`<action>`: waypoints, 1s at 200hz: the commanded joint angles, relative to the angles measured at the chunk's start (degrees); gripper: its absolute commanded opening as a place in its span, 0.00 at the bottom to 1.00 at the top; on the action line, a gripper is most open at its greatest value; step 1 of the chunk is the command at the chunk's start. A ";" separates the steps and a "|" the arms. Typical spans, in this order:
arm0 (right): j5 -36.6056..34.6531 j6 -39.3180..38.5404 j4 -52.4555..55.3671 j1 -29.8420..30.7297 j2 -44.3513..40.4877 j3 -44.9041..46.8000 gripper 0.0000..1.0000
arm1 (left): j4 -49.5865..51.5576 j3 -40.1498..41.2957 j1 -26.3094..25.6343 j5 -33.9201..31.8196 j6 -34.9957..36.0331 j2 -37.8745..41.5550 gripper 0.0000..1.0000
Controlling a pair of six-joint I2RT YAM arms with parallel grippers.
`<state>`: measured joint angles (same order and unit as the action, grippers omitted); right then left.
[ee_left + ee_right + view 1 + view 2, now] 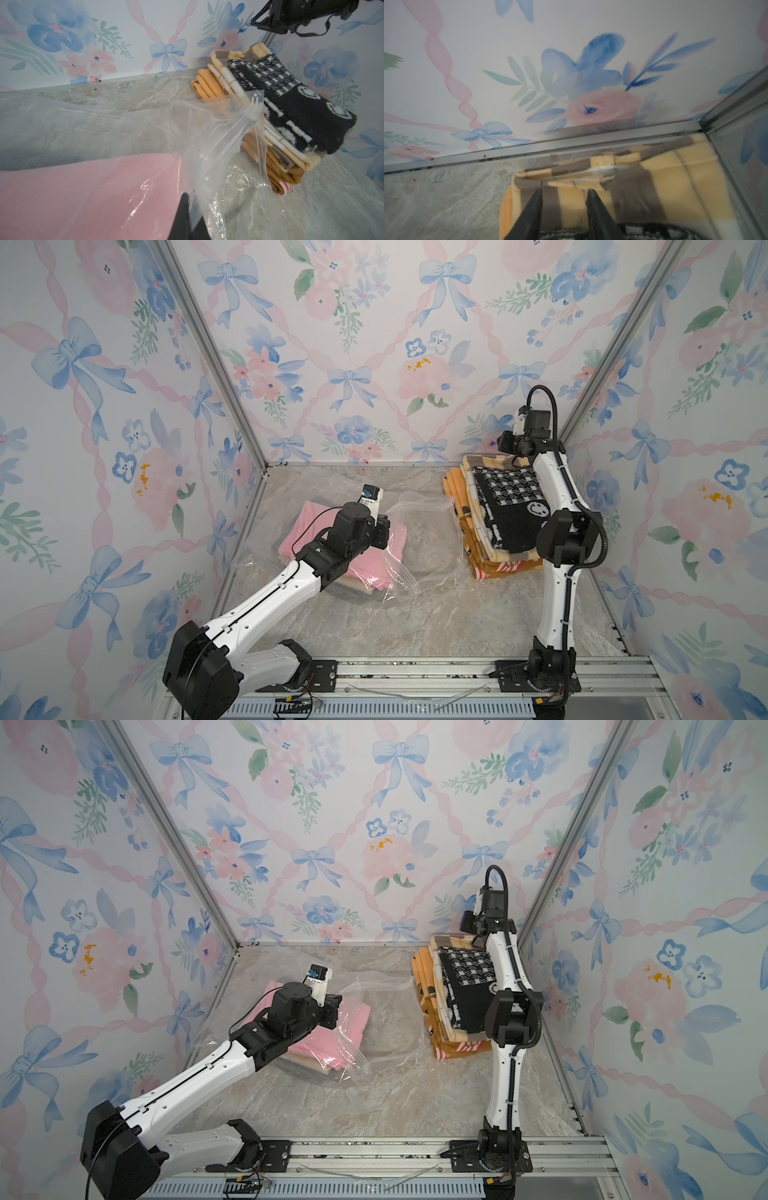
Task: Take the blanket out of the vacuum bag
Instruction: Place the blanket at the corner of the board.
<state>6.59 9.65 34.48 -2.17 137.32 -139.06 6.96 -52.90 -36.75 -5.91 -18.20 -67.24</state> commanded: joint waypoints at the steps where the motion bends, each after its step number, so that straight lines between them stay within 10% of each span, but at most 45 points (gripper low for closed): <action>1: 1.20 -2.86 8.50 -0.12 3.23 -1.36 0.36 | 0.60 1.70 -0.16 -1.00 0.18 1.95 0.00; 200: -2.37 -3.50 -3.58 0.63 14.78 -8.02 0.33 | 0.36 -1.32 -0.16 -0.62 0.28 -4.20 0.00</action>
<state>4.73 6.76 37.67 -2.37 150.93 -148.03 6.94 -52.86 -36.75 -6.61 -18.22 -70.52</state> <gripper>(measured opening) 0.333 0.048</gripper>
